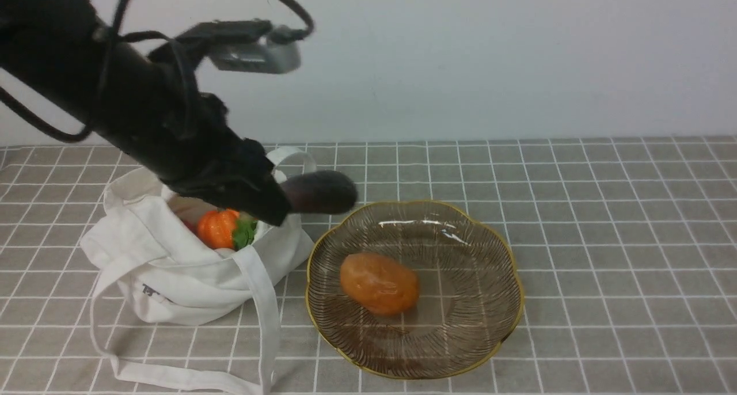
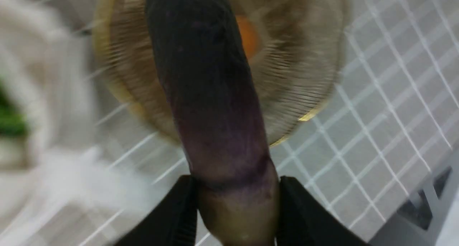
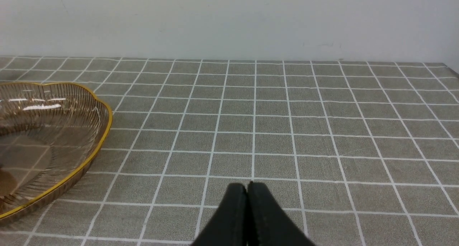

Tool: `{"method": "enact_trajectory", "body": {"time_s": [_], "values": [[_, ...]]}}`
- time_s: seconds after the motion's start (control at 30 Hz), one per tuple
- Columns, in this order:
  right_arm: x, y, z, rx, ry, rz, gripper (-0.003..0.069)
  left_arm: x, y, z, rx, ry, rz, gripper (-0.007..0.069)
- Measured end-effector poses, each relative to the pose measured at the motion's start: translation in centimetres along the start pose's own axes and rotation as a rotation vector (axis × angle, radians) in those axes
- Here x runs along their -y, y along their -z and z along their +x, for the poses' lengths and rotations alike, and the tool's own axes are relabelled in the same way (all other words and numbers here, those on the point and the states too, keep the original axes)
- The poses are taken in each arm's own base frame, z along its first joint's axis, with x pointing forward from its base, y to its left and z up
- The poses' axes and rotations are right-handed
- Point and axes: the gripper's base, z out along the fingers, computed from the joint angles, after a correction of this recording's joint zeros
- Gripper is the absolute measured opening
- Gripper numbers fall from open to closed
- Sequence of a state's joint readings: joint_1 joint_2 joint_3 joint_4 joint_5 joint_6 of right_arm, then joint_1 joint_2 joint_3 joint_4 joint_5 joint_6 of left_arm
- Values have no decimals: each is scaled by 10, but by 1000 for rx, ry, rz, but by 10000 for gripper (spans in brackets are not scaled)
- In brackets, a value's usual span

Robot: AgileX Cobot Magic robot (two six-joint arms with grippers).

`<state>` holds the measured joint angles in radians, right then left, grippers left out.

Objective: Take vegetables from bag on grey coffee tablecloth place on plate.
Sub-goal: 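Take the eggplant out of the bag and place it in the plate with the left gripper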

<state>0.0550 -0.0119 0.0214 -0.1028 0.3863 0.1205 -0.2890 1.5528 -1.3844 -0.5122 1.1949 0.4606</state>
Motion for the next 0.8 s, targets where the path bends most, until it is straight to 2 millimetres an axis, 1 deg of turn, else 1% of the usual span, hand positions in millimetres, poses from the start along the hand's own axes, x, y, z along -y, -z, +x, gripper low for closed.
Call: {"method": "enact_trajectory", "body": {"time_s": [0.07,0.13,0.17,0.2,0.23,0.3,0.33,0.37,0.4,0.43,0.5,0.57,0.6,0.63,0.7,0.77,0.8], "values": [[0,0,0,0,0,0,-18,20,-26,-8,-17,-81,33,258],[0,0,0,0,0,0,-18,33,-49,-14,-27,-126,47,258],[0,0,0,0,0,0,-18,36,-52,-14,-26,-134,49,258],[0,0,0,0,0,0,-18,39,-64,-16,-37,-145,53,258],[0,0,0,0,0,0,-18,44,-82,-18,-47,-160,58,258],[0,0,0,0,0,0,-18,48,-104,-21,-48,-171,54,258],[0,0,0,0,0,0,-18,49,-119,-22,-55,-173,51,258],[0,0,0,0,0,0,-18,49,-128,-22,-56,-173,47,258],[0,0,0,0,0,0,-18,49,-128,-22,-52,-174,46,258],[0,0,0,0,0,0,-18,46,-141,-23,-58,-166,40,260],[0,0,0,0,0,0,-18,44,-147,-23,-61,-162,36,276],[0,0,0,0,0,0,-18,42,-151,-23,-60,-159,30,379],[0,0,0,0,0,0,-18,42,-151,-23,-60,-159,30,388],[0,0,0,0,0,0,-18,42,-151,-23,-56,-159,28,456],[0,0,0,0,0,0,-18,42,-150,-24,-53,-159,28,540],[0,0,0,0,0,0,-18,43,-149,-26,-52,-156,28,574],[0,0,0,0,0,0,-18,44,-144,-30,-49,-148,27,595]]}}
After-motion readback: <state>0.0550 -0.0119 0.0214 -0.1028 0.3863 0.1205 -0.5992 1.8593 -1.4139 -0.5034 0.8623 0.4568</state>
